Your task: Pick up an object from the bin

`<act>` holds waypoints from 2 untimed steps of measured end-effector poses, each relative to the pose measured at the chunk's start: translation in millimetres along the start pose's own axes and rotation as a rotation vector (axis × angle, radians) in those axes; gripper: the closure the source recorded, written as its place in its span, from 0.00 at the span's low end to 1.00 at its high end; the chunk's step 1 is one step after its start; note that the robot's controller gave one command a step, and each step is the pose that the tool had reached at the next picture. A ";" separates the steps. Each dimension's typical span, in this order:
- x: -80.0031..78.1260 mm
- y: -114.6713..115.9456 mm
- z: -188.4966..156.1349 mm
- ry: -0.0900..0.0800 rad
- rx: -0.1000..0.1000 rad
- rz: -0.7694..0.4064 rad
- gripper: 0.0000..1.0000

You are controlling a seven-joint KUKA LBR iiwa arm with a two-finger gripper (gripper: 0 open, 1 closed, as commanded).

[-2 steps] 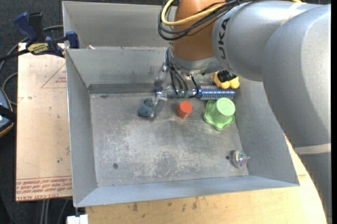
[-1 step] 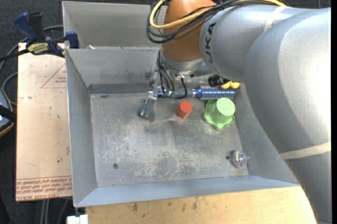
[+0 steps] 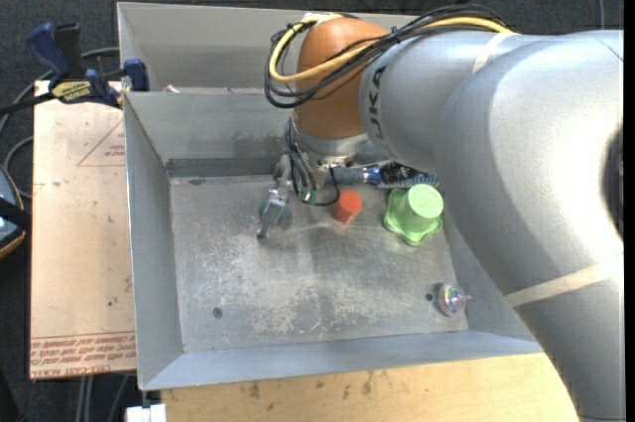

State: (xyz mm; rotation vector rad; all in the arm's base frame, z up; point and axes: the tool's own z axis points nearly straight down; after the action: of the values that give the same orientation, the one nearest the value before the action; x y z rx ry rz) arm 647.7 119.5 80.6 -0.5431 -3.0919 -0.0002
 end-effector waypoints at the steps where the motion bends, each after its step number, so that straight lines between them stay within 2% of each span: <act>1: 4.5 3.1 -11.9 -0.003 -0.002 0.055 0.00; 2: 3.6 5.4 -12.5 -0.004 -0.003 0.109 0.00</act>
Offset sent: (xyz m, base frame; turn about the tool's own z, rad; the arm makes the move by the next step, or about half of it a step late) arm -0.0035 0.0037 0.0120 0.0576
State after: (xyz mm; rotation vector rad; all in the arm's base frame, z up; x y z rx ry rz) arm 646.2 125.8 93.0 -0.7111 -3.0621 -0.0034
